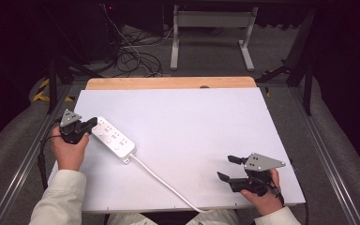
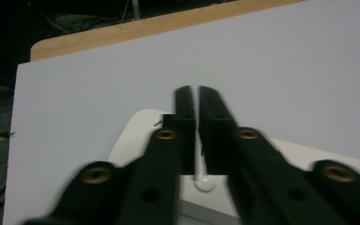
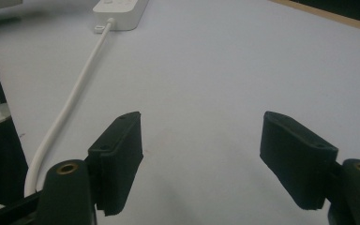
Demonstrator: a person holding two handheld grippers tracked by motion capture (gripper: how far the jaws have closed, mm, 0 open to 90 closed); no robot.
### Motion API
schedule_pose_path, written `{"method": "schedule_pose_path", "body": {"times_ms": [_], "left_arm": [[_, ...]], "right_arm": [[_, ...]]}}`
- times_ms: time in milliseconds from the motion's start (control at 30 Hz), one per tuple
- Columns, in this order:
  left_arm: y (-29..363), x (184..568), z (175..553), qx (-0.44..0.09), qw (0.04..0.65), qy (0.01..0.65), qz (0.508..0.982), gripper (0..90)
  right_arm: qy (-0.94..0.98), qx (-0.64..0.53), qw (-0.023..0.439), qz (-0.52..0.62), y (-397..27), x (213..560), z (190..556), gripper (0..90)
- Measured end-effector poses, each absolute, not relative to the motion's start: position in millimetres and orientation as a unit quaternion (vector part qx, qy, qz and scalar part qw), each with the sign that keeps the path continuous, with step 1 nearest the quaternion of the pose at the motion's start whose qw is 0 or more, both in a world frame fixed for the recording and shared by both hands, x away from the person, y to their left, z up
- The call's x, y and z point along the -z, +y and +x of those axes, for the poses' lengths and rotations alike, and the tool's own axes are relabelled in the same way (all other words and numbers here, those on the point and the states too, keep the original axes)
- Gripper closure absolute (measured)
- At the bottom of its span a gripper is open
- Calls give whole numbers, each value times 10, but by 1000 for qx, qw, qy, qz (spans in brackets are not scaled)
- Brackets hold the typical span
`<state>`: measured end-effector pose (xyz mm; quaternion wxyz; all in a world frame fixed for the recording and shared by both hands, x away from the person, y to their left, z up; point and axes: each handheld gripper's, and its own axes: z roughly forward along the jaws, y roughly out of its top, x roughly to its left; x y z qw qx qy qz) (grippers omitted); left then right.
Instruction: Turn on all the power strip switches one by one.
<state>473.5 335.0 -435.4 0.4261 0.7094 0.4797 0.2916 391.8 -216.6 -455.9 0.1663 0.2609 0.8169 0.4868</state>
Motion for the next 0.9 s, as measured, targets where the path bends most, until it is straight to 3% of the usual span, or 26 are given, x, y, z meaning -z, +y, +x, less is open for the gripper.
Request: {"method": "schedule_pose_path", "body": {"times_ms": [133,433,567,767,900], "left_arm": [[3259,4236,4587,-279,449,455,717,764],[3050,4108,4220,-259,474,404,738,523],[2928,4242,4032,-248,503,365,743,391],[2807,4534,3732,-210,528,352,744,301],[2753,4636,3599,-234,504,341,758,238]], "right_arm": [[815,-488,171,260,-2175,4547,3907,297],[813,-490,174,263,-2189,4539,3911,294],[812,-491,174,264,-2200,4535,3910,294],[812,-491,173,264,-2214,4534,3916,294],[812,-491,173,263,-2218,4535,3920,294]]}}
